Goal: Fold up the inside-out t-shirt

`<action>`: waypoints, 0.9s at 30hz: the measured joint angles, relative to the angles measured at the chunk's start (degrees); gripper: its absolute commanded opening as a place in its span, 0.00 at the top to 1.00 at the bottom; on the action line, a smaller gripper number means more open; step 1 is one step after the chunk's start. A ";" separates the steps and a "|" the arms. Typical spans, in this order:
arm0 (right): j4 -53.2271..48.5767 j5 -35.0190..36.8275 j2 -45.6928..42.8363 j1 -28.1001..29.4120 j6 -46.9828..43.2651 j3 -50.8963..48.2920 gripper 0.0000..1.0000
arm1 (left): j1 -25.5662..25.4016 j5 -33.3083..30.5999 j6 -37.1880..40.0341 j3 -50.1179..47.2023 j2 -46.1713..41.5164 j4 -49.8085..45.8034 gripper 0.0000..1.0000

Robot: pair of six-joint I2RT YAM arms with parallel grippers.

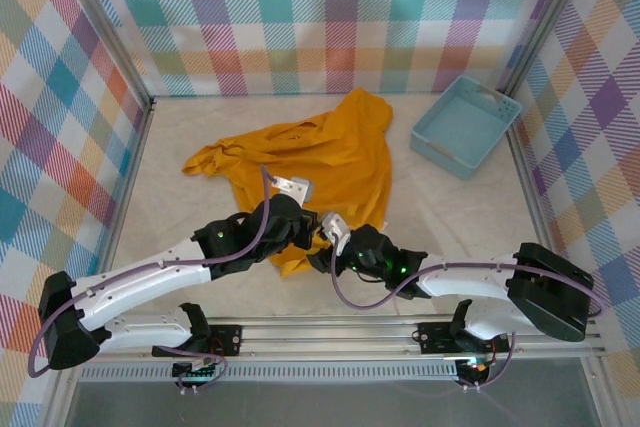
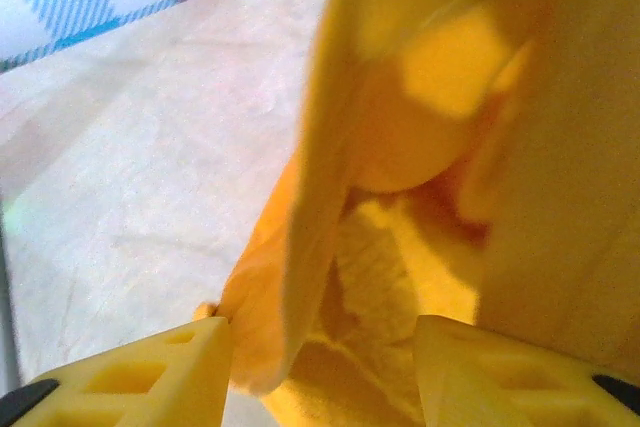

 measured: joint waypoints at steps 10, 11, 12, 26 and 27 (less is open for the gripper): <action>-0.13 -8.13 0.70 0.00 -7.06 -4.13 0.41 | 1.03 0.98 1.11 1.36 -0.22 -0.46 1.00; 0.68 -8.02 1.49 0.00 -7.91 -4.13 0.41 | 1.07 1.09 1.22 1.44 -0.39 -0.55 1.00; 2.03 -7.69 2.67 0.00 -8.87 -4.09 0.41 | 1.09 1.27 1.25 1.49 -0.57 -0.63 1.00; 15.85 -1.66 18.40 -1.20 -16.76 0.02 0.41 | 1.18 2.14 1.29 1.55 -2.25 -1.64 1.00; 16.94 -0.83 18.49 -1.40 -17.18 0.26 0.41 | 1.20 2.14 1.29 1.55 -2.27 -1.73 1.00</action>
